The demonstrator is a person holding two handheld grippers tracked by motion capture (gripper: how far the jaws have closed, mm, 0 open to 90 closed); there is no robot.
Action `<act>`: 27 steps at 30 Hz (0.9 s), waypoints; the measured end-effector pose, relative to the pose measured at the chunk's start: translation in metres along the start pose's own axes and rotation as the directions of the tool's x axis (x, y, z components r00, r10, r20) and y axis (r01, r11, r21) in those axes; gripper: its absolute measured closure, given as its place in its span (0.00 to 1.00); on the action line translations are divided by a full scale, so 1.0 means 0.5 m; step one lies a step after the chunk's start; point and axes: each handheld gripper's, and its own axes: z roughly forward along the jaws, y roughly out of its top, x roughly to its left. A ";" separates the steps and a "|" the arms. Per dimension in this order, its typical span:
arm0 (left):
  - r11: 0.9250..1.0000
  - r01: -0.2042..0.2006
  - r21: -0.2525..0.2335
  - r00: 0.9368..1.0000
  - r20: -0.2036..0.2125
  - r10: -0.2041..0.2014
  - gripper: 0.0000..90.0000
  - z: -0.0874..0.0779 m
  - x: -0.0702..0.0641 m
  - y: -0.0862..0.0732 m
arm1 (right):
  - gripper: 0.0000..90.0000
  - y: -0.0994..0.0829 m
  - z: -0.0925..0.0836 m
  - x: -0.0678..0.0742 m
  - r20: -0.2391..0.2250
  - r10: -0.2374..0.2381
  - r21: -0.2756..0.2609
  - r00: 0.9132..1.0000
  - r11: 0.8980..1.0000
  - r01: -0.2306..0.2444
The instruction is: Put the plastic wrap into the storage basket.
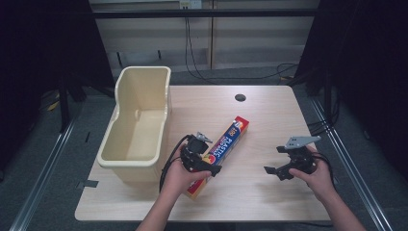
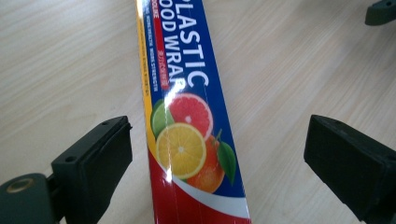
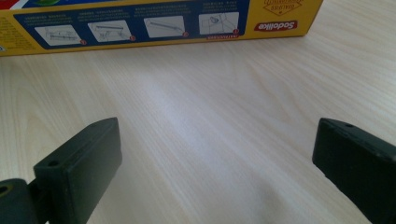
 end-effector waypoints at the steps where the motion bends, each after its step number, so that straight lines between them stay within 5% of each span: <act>1: 1.000 0.000 0.000 1.000 0.000 0.000 0.09 0.000 0.000 0.000 | 0.01 0.002 0.002 -0.001 -0.005 0.001 -0.004 1.000 1.000 -0.001; 9: 1.000 0.016 0.019 1.000 -0.006 -0.015 0.09 0.008 -0.007 0.007 | 0.01 0.013 0.008 -0.007 -0.013 0.010 -0.016 1.000 1.000 -0.010; 20: 0.997 -0.011 0.073 0.999 -0.030 0.013 0.09 0.051 -0.014 0.097 | 0.01 0.016 0.005 -0.012 0.001 0.006 -0.029 1.000 1.000 -0.006; 27: 0.993 0.001 0.116 0.998 -0.057 0.005 0.09 0.076 -0.005 0.124 | 0.01 0.015 0.005 -0.014 -0.004 0.005 -0.030 1.000 1.000 -0.005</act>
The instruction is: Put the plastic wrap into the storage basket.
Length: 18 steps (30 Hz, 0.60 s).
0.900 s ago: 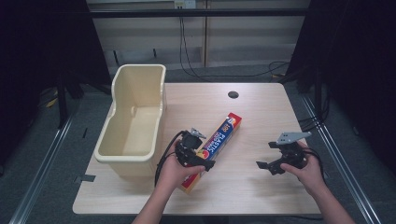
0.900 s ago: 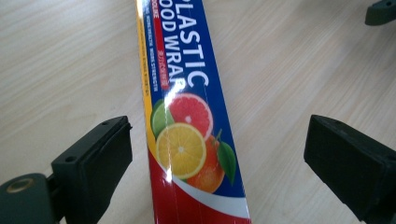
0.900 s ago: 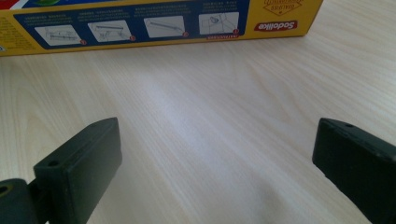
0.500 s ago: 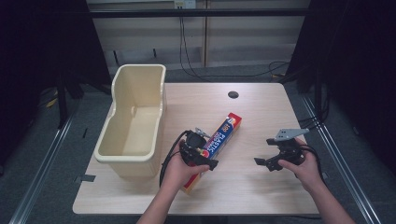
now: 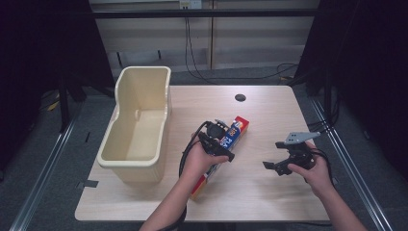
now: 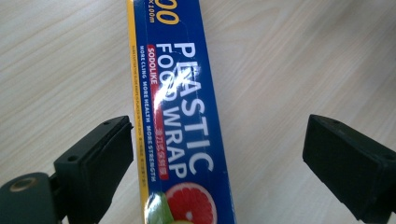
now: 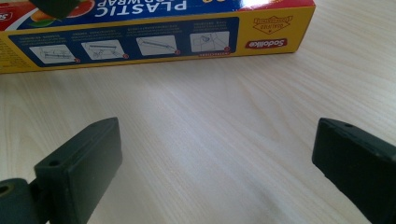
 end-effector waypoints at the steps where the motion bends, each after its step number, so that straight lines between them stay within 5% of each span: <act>1: 1.000 0.013 0.009 1.000 -0.006 -0.013 0.10 0.007 0.003 0.003 | 0.01 0.000 0.001 0.001 -0.003 -0.003 0.002 1.000 1.000 0.003; 13: 0.993 0.079 0.084 0.997 -0.018 -0.078 0.19 0.057 0.022 0.001 | 0.01 0.002 0.003 0.004 0.005 -0.009 0.004 1.000 1.000 0.009; 18: 0.992 0.071 0.100 0.997 -0.011 -0.070 0.26 0.069 0.026 0.002 | 0.01 0.001 0.005 0.003 0.007 -0.016 0.007 1.000 1.000 0.016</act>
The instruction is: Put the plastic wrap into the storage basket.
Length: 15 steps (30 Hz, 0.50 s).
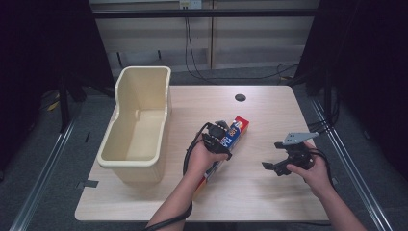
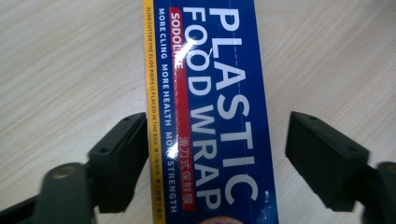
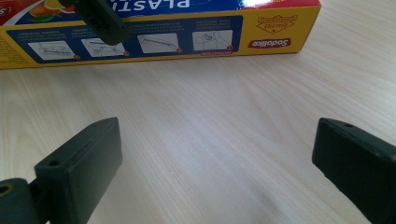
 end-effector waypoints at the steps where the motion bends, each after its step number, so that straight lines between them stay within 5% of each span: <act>1: 1.000 0.010 -0.007 1.000 -0.012 -0.010 0.28 0.004 -0.002 0.000 | 0.01 0.000 0.000 0.000 0.000 0.002 0.000 1.000 1.000 -0.002; 4: 1.000 -0.017 0.014 0.999 -0.037 0.017 0.35 0.006 -0.002 0.002 | 0.02 0.000 0.000 0.000 0.001 0.002 0.001 1.000 1.000 -0.002; 8: 0.999 0.019 0.028 1.000 -0.025 -0.019 0.39 0.009 0.006 0.006 | 0.02 0.000 0.001 -0.001 -0.004 -0.003 0.001 1.000 1.000 0.003; 15: 0.995 0.028 0.096 0.998 -0.060 -0.022 0.42 0.010 -0.002 0.022 | 0.02 0.001 0.001 -0.001 0.003 0.002 -0.002 1.000 1.000 -0.002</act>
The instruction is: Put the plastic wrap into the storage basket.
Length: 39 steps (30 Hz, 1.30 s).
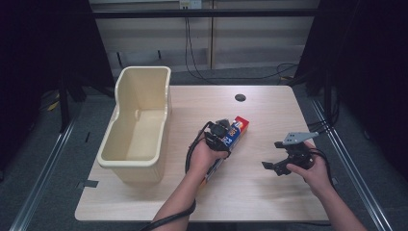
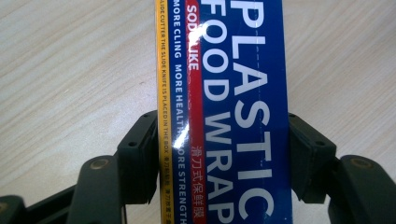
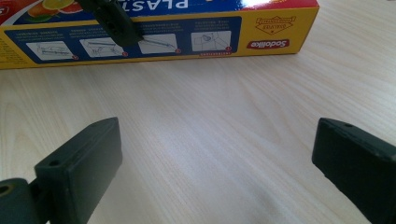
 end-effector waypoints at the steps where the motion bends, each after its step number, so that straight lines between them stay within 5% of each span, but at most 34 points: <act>1: 1.000 0.000 0.000 1.000 0.000 0.000 0.43 0.000 0.000 0.000 | 0.02 0.000 0.000 0.000 0.000 0.000 0.000 1.000 1.000 0.000; 8: 0.995 0.071 0.068 0.996 0.042 -0.074 0.45 -0.010 0.004 0.007 | 0.02 0.001 -0.001 0.000 -0.003 -0.006 -0.003 1.000 1.000 0.006; 15: 0.993 0.079 0.089 0.994 0.062 -0.085 0.45 -0.034 0.013 0.016 | 0.02 0.001 0.000 0.002 0.001 -0.011 0.002 1.000 1.000 0.011; 23: 0.994 0.075 0.078 0.996 0.039 -0.078 0.45 -0.080 0.017 0.028 | 0.02 0.002 -0.002 0.001 0.000 -0.008 -0.004 1.000 1.000 0.008; 39: 0.994 0.073 0.080 0.996 0.035 -0.076 0.45 -0.193 0.036 0.046 | 0.02 0.002 -0.002 0.000 -0.004 -0.013 -0.010 1.000 1.000 0.012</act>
